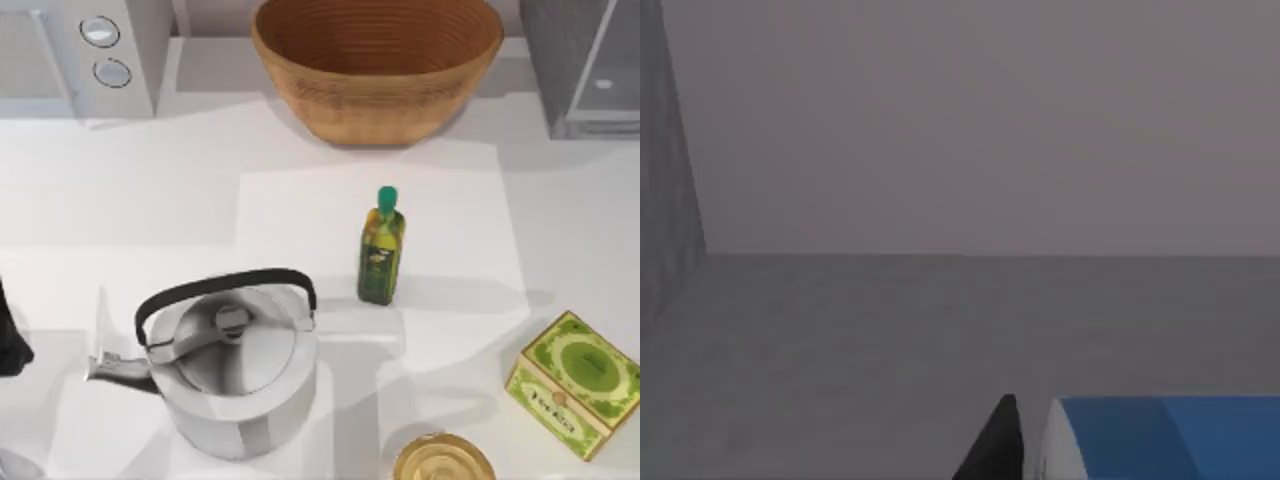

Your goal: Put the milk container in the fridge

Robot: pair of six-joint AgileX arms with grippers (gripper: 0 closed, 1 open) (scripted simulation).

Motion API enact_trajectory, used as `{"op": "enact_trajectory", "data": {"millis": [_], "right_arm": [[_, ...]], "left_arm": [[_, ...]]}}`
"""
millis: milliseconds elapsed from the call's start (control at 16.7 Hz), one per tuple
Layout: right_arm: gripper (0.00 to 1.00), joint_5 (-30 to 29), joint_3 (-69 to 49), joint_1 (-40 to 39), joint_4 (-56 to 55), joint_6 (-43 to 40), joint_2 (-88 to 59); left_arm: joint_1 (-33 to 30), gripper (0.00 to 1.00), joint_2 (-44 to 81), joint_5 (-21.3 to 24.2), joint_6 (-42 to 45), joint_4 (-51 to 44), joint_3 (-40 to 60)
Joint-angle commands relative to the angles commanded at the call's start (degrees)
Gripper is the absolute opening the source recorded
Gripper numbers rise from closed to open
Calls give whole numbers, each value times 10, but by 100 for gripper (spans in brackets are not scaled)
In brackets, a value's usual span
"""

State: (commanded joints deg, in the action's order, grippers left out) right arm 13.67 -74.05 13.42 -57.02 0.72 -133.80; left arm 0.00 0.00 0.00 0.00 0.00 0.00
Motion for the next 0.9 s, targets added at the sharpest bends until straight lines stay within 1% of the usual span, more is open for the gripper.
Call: {"op": "enact_trajectory", "data": {"millis": [180, 360, 480, 720, 900], "right_arm": [[0, -12, -91, -5, 45, -1, -28], [0, -21, -156, -8, 82, 0, -49], [0, -24, -178, -10, 97, 1, -57], [0, -24, -180, -10, 98, 1, -58], [23, -24, -180, -10, 98, 1, -58]], "left_arm": [[0, 100, 0, 0, 0, 0, 0], [0, 100, 0, 0, 0, 0, 0], [0, 100, 0, 0, 0, 0, 0], [0, 100, 0, 0, 0, 0, 0], [0, 100, 0, 0, 0, 0, 0]]}}
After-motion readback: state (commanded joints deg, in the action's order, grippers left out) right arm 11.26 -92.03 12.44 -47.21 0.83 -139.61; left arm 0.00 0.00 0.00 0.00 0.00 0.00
